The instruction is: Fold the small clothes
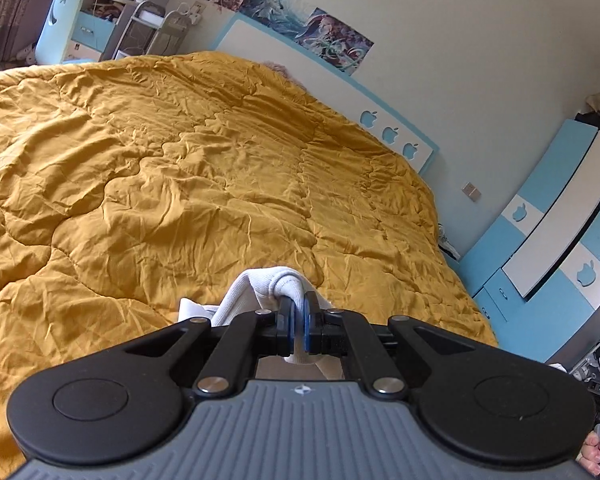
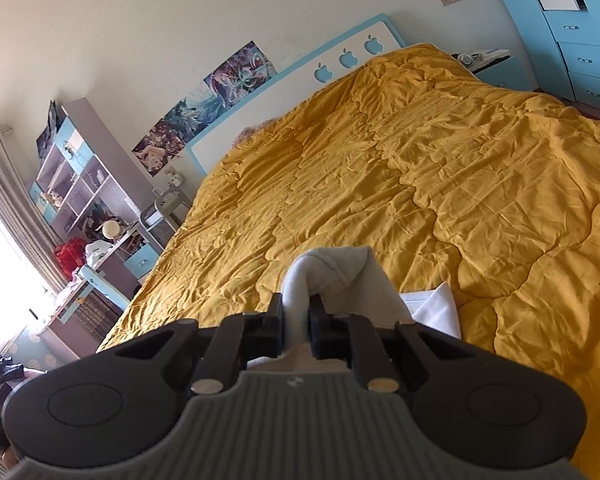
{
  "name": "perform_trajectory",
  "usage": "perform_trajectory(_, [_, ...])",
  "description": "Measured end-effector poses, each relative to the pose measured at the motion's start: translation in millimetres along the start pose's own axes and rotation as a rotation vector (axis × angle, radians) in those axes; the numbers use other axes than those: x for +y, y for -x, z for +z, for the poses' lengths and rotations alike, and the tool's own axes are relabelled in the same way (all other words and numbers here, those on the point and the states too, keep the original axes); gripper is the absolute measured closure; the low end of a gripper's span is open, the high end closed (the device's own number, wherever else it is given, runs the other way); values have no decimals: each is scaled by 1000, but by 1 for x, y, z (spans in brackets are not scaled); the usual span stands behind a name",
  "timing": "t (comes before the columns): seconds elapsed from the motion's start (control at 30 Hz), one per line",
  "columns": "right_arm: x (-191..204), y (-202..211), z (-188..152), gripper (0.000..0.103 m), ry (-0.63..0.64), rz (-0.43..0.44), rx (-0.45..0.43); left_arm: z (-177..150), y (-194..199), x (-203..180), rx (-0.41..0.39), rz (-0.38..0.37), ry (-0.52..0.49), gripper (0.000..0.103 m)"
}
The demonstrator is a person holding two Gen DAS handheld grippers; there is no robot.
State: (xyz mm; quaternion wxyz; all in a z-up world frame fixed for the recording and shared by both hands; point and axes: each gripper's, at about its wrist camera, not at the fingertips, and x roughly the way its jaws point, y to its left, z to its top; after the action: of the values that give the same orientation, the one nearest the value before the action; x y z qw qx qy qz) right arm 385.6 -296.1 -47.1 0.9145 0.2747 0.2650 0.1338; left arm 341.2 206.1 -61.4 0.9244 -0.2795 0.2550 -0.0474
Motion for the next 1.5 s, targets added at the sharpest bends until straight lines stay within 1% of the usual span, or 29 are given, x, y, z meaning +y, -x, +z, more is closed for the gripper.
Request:
perform_trajectory(0.1, [-14, -39, 3, 96, -40, -26, 24, 5, -26, 12, 46, 21, 31, 99])
perform_trajectory(0.17, [-21, -62, 3, 96, -53, -43, 36, 7, -40, 19, 66, 36, 32, 99])
perform_trajectory(0.3, [-31, -95, 5, 96, -62, -66, 49, 11, -64, 27, 106, 45, 30, 99])
perform_trajectory(0.47, [-40, -128, 14, 96, -78, -80, 42, 19, -90, 31, 113, 62, 35, 99])
perform_trajectory(0.5, [-40, -134, 16, 96, -82, -87, 38, 22, -97, 31, 104, 80, 39, 97])
perform_trajectory(0.53, [-41, -141, 18, 94, -90, -101, 35, 25, -103, 30, 98, 99, 22, 96])
perform_trajectory(0.57, [-42, -147, 20, 91, -99, -125, 41, 26, -109, 28, 91, 136, -16, 93])
perform_trajectory(0.6, [-44, -157, 22, 78, -108, -167, 68, 27, -114, 25, 86, 200, -59, 87])
perform_trajectory(0.63, [-43, -165, 23, 61, -105, -233, 105, 28, -118, 22, 75, 278, -98, 85])
perform_trajectory(0.67, [-40, -167, 23, 54, -78, -299, 102, 28, -118, 20, 60, 348, -125, 79])
perform_trajectory(0.7, [-38, -164, 23, 48, -47, -349, 52, 29, -117, 21, 51, 396, -138, 74])
perform_trajectory(0.73, [-37, -156, 23, 41, -27, -369, -11, 29, -114, 22, 49, 409, -141, 73])
perform_trajectory(0.77, [-37, -150, 25, 37, -19, -381, -45, 29, -109, 25, 52, 396, -144, 73])
perform_trajectory(0.8, [-37, -146, 27, 36, -12, -384, -53, 28, -105, 27, 57, 379, -146, 71])
perform_trajectory(0.93, [-38, -123, 28, 36, 7, -362, -1, 21, -77, 29, 109, 313, -161, 70])
perform_trajectory(1.03, [-35, -86, 16, 34, -13, -273, 32, 5, -42, 25, 154, 227, -166, 66])
perform_trajectory(1.13, [-33, -51, -3, 33, -23, -202, 47, -18, -7, 20, 180, 146, -168, 64])
perform_trajectory(1.2, [-31, -34, -17, 32, -30, -161, 75, -33, 10, 17, 180, 110, -201, 63])
perform_trajectory(1.27, [-28, -25, -27, 32, -41, -154, 131, -45, 21, 15, 182, 106, -213, 63])
perform_trajectory(1.33, [-26, -16, -37, 32, -61, -153, 151, -53, 31, 16, 210, 107, -169, 63])
perform_trajectory(1.43, [-24, 2, -56, 32, -113, -113, 171, -64, 44, 24, 235, 59, -81, 63])
perform_trajectory(1.5, [-29, 13, -70, 32, -190, -79, 185, -74, 54, 30, 244, 37, -10, 63])
